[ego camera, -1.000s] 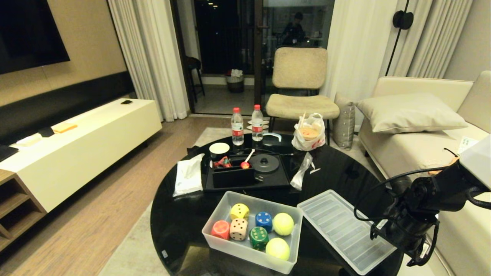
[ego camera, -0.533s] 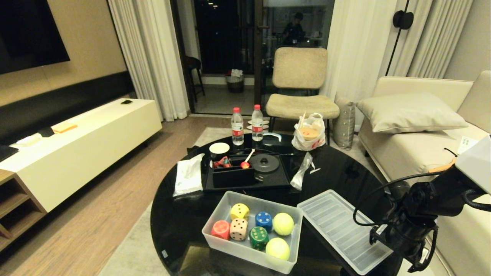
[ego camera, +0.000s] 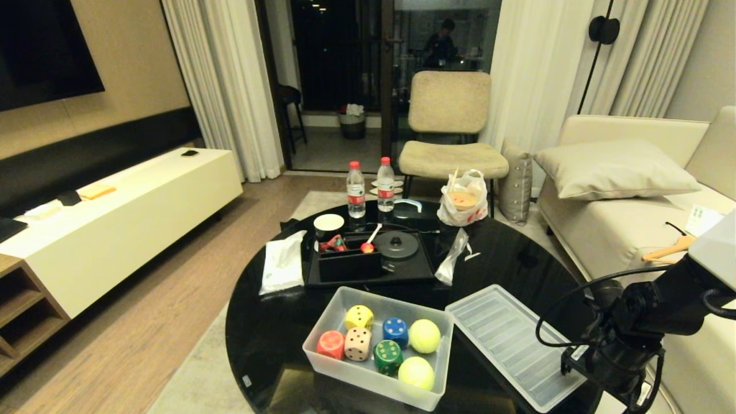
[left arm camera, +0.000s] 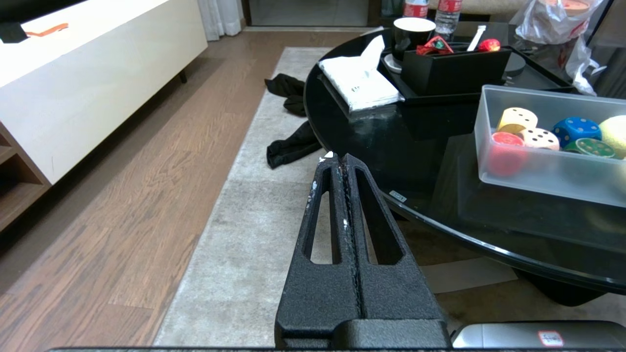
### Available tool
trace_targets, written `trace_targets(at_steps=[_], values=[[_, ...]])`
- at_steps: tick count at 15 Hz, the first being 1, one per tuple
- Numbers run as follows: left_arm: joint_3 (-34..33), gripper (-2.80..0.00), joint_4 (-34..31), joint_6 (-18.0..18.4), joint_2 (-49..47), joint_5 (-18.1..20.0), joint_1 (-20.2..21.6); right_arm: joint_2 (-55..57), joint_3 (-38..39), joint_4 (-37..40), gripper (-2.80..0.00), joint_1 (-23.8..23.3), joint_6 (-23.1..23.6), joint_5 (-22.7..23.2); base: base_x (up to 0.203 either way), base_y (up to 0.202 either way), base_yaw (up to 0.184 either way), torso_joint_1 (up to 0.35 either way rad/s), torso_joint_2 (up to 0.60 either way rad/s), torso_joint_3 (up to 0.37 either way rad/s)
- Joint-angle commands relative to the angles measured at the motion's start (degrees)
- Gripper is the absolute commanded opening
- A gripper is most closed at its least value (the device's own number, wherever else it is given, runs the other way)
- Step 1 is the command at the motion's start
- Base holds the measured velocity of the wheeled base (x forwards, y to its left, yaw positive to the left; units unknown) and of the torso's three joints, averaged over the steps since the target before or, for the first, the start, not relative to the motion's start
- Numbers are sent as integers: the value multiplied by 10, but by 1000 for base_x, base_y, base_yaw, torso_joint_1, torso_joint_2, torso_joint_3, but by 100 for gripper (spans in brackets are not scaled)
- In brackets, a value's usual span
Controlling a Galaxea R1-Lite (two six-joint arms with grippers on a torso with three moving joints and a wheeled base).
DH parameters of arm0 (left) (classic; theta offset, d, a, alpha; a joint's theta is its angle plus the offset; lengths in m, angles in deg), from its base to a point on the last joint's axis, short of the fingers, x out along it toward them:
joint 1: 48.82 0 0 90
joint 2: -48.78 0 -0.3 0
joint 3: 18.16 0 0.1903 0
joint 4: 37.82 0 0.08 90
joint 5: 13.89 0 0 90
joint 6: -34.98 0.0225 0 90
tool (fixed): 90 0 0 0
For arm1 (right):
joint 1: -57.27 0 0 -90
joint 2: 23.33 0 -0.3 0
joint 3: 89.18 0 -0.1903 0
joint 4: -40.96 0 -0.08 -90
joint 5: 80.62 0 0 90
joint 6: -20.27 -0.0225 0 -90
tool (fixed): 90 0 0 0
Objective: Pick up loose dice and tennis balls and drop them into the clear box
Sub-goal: Close the lid
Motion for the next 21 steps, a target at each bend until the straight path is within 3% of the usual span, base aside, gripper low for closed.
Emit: trace_targets(at_steps=[1, 21], values=[[-1, -280, 0, -1, -1, 1, 0, 2, 2, 0, 0, -1, -2, 1, 0, 0, 0, 0, 0, 0], [-1, -280, 0, 0, -1, 1, 0, -29, 44, -15, 0, 0, -3, 5, 0, 0, 0, 0, 0, 0]])
